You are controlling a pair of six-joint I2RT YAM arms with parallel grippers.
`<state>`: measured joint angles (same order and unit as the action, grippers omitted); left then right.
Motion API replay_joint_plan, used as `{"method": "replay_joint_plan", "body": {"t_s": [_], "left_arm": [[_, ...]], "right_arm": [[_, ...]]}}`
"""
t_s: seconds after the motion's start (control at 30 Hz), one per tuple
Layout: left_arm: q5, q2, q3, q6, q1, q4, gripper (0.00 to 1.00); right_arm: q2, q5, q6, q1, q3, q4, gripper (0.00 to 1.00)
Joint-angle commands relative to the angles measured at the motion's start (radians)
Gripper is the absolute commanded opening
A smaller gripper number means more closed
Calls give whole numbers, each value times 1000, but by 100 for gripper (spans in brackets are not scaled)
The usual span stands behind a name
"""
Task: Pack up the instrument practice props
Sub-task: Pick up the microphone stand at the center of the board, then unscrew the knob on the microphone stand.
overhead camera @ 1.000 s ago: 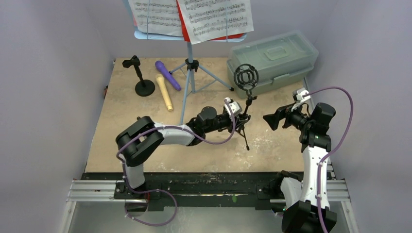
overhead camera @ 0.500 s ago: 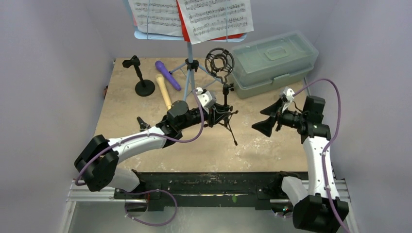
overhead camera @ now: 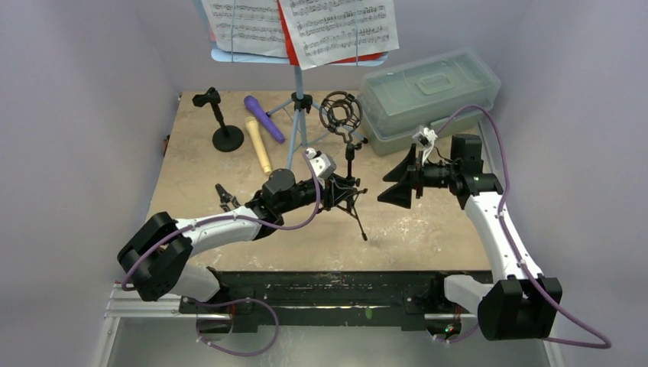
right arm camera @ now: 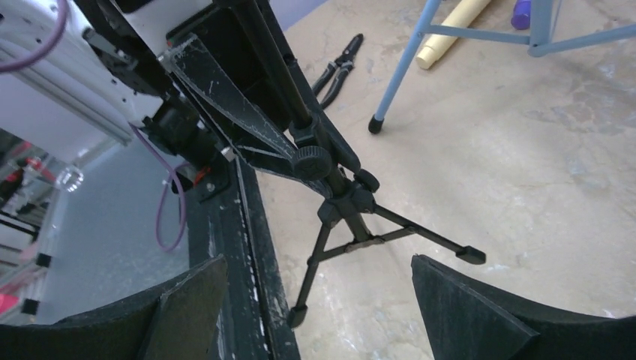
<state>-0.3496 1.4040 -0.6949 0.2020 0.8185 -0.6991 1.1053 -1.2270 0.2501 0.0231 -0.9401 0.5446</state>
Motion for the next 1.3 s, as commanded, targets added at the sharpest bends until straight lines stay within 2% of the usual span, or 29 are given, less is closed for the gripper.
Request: {"method": "replay_joint_plan", "body": {"t_s": [0.0,0.2,0.37,0.67,1.27], "left_arm": [[87,-19,18,85,-4,-199,0],[183,-28,15,129,9,-180,0],[192,-29,17,117,34,-174,0],[170,-26,18,115,51,-185,0],[119,10,9,137,57,-209,0]], "right_arm": [[3,-71,-204,17,26,-158,95],[19,-38,-582,61,68,-466,93],[74,-14,-754,91,78,-617,91],[85,30,-819,124,141,-695,84],[119,31,-858,168,151,-769,68]]}}
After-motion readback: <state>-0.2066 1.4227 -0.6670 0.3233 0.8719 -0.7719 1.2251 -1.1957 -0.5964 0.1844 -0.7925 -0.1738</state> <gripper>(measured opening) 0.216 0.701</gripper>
